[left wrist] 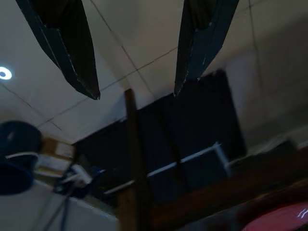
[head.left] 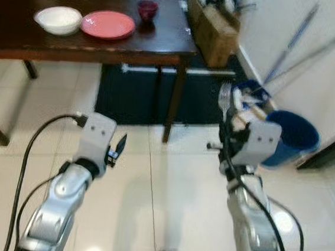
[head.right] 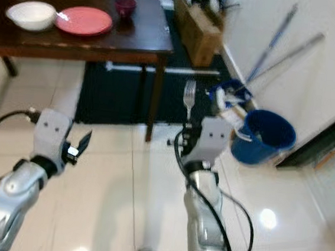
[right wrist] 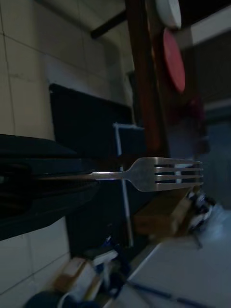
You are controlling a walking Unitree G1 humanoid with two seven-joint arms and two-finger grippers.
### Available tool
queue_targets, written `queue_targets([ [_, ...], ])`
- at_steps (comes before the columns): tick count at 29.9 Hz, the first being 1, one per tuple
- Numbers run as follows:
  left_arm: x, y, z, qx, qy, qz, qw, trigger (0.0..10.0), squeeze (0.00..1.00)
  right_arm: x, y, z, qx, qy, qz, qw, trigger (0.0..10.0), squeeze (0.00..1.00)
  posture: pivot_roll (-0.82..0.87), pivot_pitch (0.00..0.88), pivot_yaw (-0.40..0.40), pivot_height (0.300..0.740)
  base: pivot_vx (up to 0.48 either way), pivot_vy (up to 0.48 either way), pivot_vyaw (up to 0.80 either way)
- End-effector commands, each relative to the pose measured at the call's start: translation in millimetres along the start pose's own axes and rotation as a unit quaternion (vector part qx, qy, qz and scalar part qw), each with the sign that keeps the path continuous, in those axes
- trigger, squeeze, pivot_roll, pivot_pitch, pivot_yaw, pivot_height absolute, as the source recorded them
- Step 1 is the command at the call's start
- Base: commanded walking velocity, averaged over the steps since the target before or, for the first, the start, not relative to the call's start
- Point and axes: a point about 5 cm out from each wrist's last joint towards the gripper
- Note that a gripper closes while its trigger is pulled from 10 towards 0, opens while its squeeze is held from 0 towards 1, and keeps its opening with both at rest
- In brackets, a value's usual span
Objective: Setting the table
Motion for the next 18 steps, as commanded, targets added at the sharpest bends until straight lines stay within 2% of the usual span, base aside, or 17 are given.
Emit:
queue_targets([
  [1,-0.5,-1.1,-2,0.004,0.014,0.014,1.0,10.0,0.11,-14.1,-4.2,-8,-0.024,0.027,0.06,0.998,10.0,0.0,-0.12,0.042,0.039,0.74,0.0,0.0,0.0],
  [3,-1.5,-0.5,-1,0.009,0.016,0.021,1.0,10.0,0.13,-18.8,-5.5,-9,-0.027,0.038,0.08,0.996,10.0,0.0,-0.12,0.037,0.036,0.74,0.148,0.0,0.0],
  [4,-2.0,0.0,0,0.015,0.014,0.026,0.999,10.0,0.2,-21.3,-6.1,-9,-0.03,0.047,0.09,0.994,10.0,0.0,-0.12,0.037,0.036,0.74,0.48,0.0,0.0],
  [5,-3.5,1.1,1,0.022,0.017,0.035,0.999,10.0,0.21,-24.1,-6.9,-7,-0.026,0.055,0.101,0.993,10.0,0.0,-0.12,0.037,0.036,0.74,0.48,0.0,0.0],
  [8,-6.4,3.6,7,0.04,0.03,0.052,0.997,10.0,0.21,-27.3,-7.7,-4,-0.019,0.062,0.115,0.991,10.0,0.0,-0.12,0.034,0.036,0.74,0.48,0.0,0.0],
  [18,-3.7,7.0,13,0.061,0.034,0.051,0.996,10.0,0.2,-18.7,-6.5,0,-0.012,0.065,0.108,0.992,10.0,0.0,-0.13,0.025,0.039,0.74,0.48,0.0,0.0],
])
Point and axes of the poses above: a point about 5 cm out from each wrist's last joint towards the gripper, its own y axis pointing out of the wrist towards the gripper, its own z axis along the axis of the wrist's last joint, x = y × z, and after that the axes turned 3 degrees about -y, right-handed
